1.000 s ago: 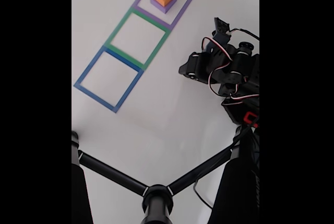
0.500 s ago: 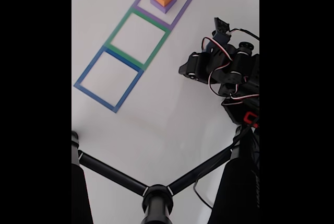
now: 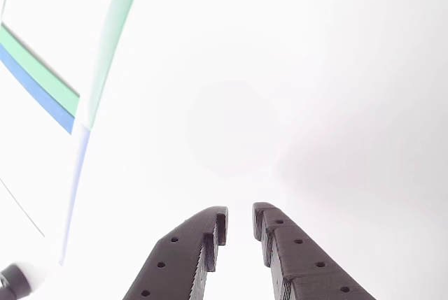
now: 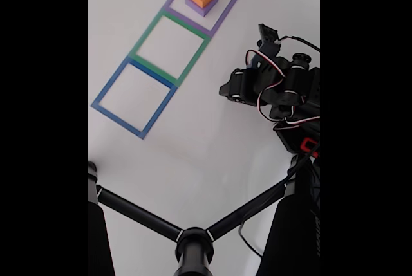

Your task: Tower of hanoi

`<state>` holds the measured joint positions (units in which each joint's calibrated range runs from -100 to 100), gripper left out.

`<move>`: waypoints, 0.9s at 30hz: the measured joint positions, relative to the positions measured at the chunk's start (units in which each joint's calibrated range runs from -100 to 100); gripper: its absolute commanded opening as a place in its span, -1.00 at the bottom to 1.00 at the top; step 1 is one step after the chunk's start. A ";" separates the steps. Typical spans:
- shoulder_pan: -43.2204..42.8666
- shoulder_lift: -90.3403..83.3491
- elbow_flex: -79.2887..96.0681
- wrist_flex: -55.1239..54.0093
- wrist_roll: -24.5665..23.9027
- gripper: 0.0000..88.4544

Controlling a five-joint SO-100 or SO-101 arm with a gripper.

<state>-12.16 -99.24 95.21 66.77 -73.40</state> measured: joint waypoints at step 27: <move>5.16 30.39 -8.96 -0.40 41.97 -1.00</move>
<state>-7.00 -68.85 86.25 66.37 -31.43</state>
